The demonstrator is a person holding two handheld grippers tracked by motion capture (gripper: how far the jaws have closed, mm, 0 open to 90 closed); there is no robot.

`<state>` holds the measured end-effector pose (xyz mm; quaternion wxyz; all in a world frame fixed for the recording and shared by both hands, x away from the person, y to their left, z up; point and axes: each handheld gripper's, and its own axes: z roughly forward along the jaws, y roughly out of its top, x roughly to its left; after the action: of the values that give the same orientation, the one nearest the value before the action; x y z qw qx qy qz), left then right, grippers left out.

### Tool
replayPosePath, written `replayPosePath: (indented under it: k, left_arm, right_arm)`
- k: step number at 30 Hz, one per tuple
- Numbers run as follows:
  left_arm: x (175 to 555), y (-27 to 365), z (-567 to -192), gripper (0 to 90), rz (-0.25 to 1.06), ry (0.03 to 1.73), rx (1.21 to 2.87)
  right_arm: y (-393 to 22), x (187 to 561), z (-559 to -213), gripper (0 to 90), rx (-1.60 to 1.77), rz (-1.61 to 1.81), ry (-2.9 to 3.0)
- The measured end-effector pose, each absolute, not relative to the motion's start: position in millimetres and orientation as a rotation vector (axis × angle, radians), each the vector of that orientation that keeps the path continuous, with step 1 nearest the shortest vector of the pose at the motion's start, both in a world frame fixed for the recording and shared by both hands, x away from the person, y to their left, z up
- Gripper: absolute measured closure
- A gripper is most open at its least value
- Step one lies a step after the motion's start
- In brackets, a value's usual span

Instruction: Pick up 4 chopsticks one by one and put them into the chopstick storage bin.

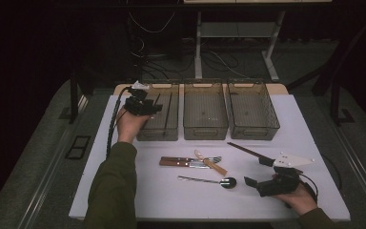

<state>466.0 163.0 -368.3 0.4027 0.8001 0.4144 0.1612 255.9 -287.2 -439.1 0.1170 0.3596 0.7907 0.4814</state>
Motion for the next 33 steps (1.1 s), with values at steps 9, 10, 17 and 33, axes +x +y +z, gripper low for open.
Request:
replayPosePath:
  k: [9,10,17,33]
  left_arm:
    - [441,164,-360,38.6,0.374,0.963,2.004]
    - [438,163,-360,37.1,0.369,0.96,1.995]
    - [414,165,-361,31.1,0.379,0.896,2.016]
    - [359,160,-384,5.4,0.331,0.846,2.019]
  right_arm:
    - [-287,256,-439,3.6,1.053,1.408,2.315]
    - [-287,256,-439,3.6,1.053,1.408,2.315]
    - [-287,256,-439,3.6,1.054,1.407,2.315]
    - [-287,256,-440,3.6,1.064,1.401,2.316]
